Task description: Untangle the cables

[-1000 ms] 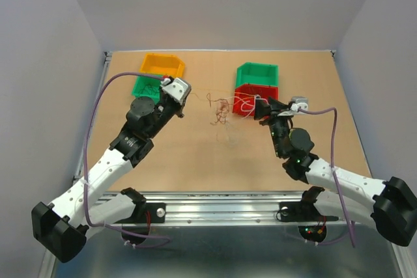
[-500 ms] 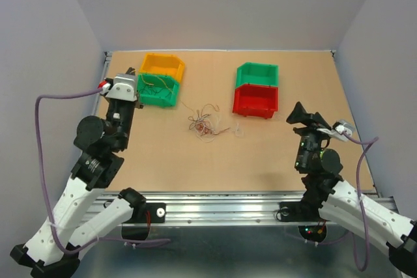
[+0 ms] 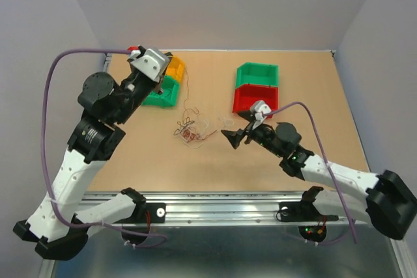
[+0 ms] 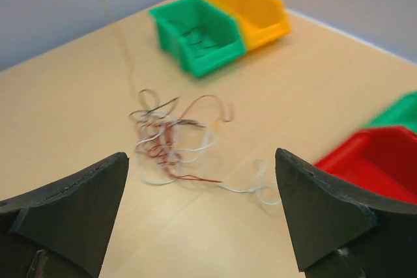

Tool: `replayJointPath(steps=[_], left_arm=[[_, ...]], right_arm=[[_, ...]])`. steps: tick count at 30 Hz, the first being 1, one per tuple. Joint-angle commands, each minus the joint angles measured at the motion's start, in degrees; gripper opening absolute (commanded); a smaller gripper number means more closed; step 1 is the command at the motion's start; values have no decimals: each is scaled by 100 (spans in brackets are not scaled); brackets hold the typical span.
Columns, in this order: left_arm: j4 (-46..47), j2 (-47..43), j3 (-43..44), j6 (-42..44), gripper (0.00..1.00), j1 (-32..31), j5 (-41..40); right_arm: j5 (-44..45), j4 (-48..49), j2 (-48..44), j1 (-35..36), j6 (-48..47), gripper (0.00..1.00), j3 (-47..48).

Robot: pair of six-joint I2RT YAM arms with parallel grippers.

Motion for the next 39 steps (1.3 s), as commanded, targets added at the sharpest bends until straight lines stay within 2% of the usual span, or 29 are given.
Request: replayJointPath(steps=[1,4,6,7,10,13,17,18,19,20,22,24,25,26,30,31,33,35,37,39], left_arm=[[-318,449,1132,-277,0,-8,736],[-477,949,1740,-488,0,1,1000],[-468,1109,2135,-612,0,1,1114],[-477,1188,2295,-682,0,-8,1124],[-477,1565,2952,-937,0,-8,1325],[-459,1725,3700,-1174,0,-17,1502],[-241,1900,4668,-1280,0,-17,1231],[-13,1892,4808,-1280,0,-8,1081],[128,1883,4949,-1280,0,-17,984],[260,1831,4959,-1298,0,-17,766],[559,1673,4750,-1350,0,-8,694],[752,1541,4425,-1368,0,-17,781],[832,1383,3953,-1342,0,-17,781],[937,1312,3670,-1281,0,-17,781],[1587,1013,2046,-1043,0,-8,448],[1632,1021,1867,-982,0,-8,377],[1650,1083,1603,-911,0,-8,220],[1659,1136,1260,-920,0,1,201],[1659,1118,910,-946,0,-8,297],[1615,1118,706,-981,0,-8,333]], right_arm=[[-2266,1426,1275,9,-153,99,734],[-3116,2113,2401,9,251,99,1462],[-3348,2465,3224,70,462,99,2032],[-3340,2563,3230,97,498,99,2036],[-3017,2801,4561,202,585,98,2894],[-2585,3030,5249,220,647,95,3274],[-2812,3039,6102,211,744,90,3836],[-2822,3048,6147,220,788,85,3881],[-2778,3056,6183,229,858,72,3899],[-2691,3074,6183,229,885,50,3899],[-2576,3293,6069,211,911,36,3733],[-2567,3504,5920,220,955,28,3513],[-2584,3696,5737,220,981,16,3277],[-2584,3776,5639,220,999,13,3162],[-2628,4014,5085,220,964,13,2599],[-2646,4015,4858,229,938,16,2416],[-2629,4014,4663,220,885,30,2221],[-2576,4015,4400,220,806,28,1993],[-2567,4032,4276,220,771,20,1878],[-2637,4032,4145,229,753,19,1773]])
